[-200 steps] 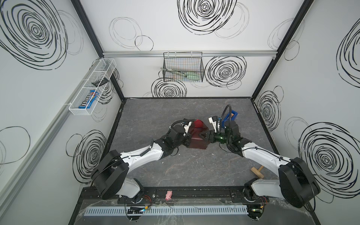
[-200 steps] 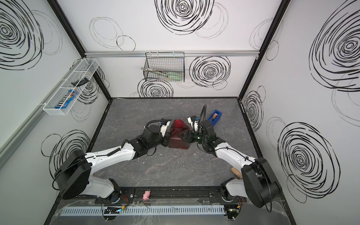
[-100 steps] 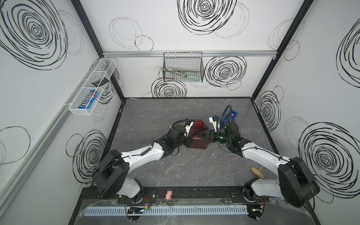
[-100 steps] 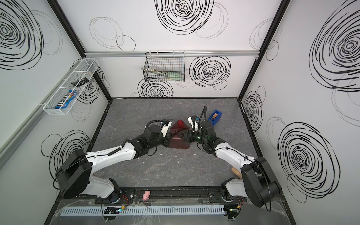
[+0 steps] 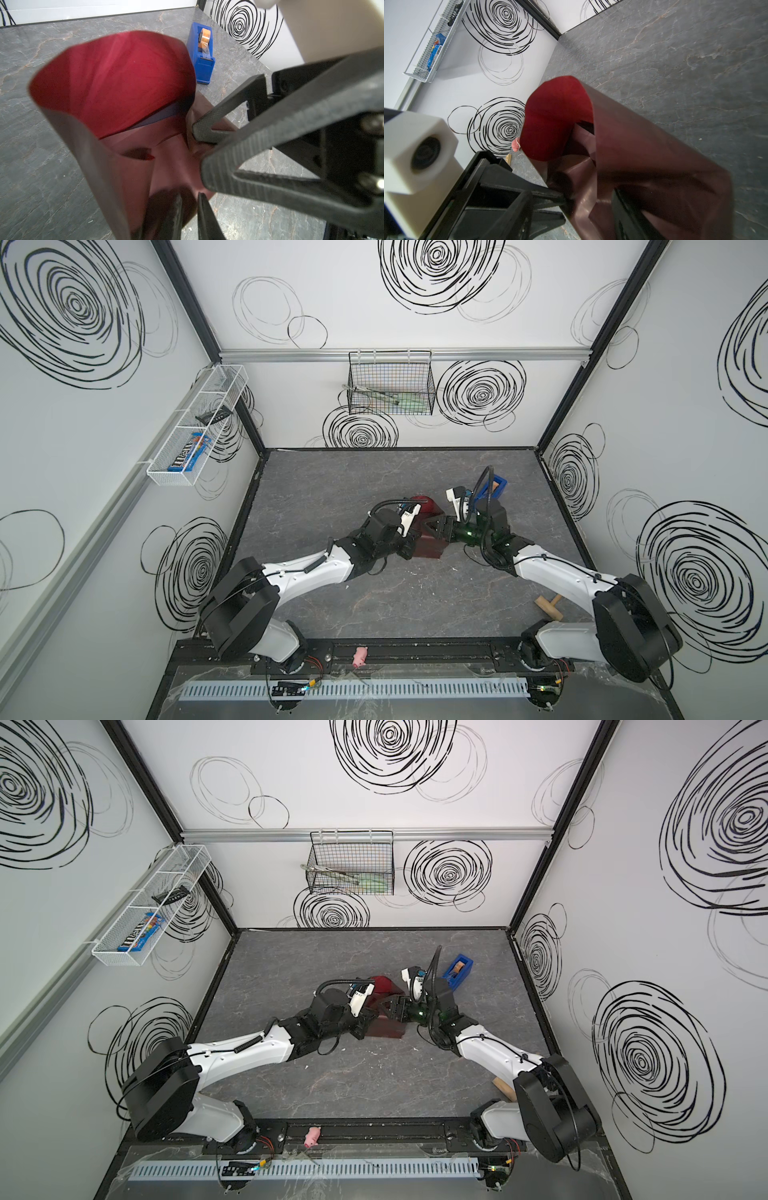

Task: Wrap a gift box in wrapping paper
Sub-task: Fold the seventh fold of the wrapping paper on the gift box.

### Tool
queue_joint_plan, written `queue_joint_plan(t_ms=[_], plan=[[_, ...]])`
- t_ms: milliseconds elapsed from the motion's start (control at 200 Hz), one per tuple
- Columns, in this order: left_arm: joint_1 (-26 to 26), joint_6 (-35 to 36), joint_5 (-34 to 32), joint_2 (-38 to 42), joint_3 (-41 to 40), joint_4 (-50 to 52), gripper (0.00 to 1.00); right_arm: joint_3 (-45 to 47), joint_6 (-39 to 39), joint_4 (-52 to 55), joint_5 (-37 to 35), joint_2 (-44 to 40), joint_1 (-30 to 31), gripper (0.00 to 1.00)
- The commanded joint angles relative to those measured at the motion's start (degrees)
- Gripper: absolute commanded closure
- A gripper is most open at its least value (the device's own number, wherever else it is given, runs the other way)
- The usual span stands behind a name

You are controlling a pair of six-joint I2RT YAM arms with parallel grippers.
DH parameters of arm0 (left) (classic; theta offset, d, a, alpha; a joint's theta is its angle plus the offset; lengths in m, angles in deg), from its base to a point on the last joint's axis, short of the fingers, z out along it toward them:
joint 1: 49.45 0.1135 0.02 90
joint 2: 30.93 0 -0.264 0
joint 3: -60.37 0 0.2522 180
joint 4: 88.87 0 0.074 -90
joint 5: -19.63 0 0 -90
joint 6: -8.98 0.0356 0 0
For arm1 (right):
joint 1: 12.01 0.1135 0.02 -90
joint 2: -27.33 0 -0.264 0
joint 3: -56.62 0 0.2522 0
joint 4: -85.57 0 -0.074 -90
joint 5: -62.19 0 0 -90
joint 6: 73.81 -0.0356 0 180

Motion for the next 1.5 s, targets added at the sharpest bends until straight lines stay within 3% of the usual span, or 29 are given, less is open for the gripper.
queue_joint_plan(t_ms=[0,200,380,515,720,986,1491], plan=[[-0.04,-0.57,3.11,-0.44,-1.56,0.49,0.81,1.31,-1.36,6.95,-4.02,1.66,0.63,0.35],[-0.61,-3.29,0.34,11.12,-0.88,5.73,0.79,1.4,-1.72,6.01,-3.24,2.17,0.67,0.35],[4.98,-7.06,-3.45,17.05,-0.94,13.8,0.71,1.65,-1.64,5.93,-2.82,2.35,0.65,0.35],[11.15,-10.5,-2.12,15.07,-0.82,14.68,0.66,2.23,-1.8,5.57,-2.88,1.78,0.66,0.35],[12.6,-11.28,-4.6,9.7,-1.09,7.85,0.42,2.45,-1.72,5.7,-2.72,1.38,0.75,0.34],[12.75,-12.31,-3.96,2.47,0.13,1.89,0.42,2.99,-1.67,5.72,-2.88,0.96,0.92,0.34],[10.51,-12.39,-0.45,0.31,-0.64,-4.01,0.43,4.01,-2.17,3.73,-2.04,0.8,0.94,0.33]])
